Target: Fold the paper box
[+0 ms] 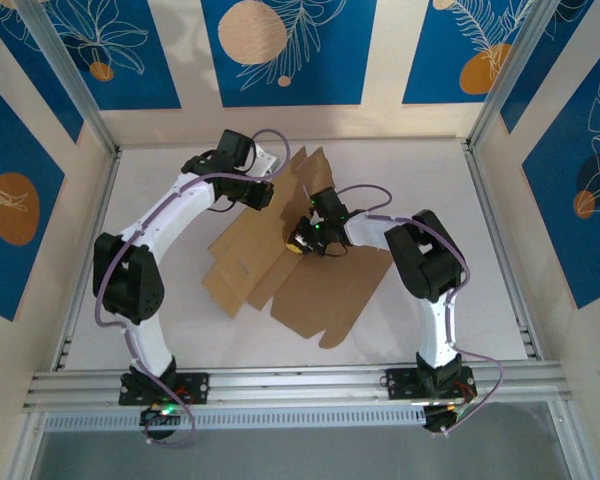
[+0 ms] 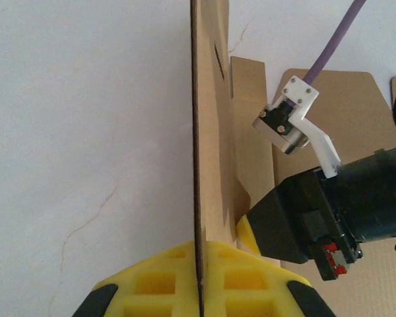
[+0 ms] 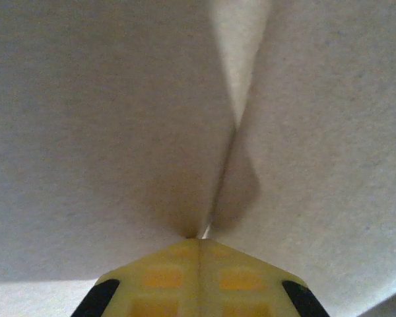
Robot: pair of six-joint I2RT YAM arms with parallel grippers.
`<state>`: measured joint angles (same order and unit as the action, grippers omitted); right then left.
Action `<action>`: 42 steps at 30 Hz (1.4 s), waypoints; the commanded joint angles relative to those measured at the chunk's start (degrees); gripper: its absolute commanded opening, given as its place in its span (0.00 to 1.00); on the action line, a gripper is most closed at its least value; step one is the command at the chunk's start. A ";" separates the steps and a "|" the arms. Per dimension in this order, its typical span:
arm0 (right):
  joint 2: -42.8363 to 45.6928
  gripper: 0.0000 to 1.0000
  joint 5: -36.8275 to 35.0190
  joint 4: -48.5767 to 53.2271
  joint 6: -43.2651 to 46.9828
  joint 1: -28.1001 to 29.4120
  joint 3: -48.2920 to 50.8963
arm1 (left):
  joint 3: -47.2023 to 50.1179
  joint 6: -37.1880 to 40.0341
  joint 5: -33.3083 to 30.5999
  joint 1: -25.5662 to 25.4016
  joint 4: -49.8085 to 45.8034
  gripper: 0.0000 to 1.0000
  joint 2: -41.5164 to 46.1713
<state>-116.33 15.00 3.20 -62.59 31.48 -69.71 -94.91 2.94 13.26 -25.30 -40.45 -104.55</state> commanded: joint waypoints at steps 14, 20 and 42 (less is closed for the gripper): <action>13.95 0.01 -5.52 8.39 7.77 -3.37 5.83 | -1.19 4.25 -5.39 -3.58 0.09 0.00 0.13; 10.52 0.00 -6.76 9.90 5.34 -2.13 6.52 | -2.52 6.01 -9.29 -5.44 -0.59 0.00 -0.74; 5.80 0.00 -12.88 13.20 -9.42 -0.04 9.30 | 1.55 8.40 -16.45 -12.21 1.73 0.00 1.19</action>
<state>-107.22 6.24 10.20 -67.70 30.65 -60.16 -94.17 9.47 -1.32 -35.27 -38.76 -104.81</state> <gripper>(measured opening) 0.067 0.060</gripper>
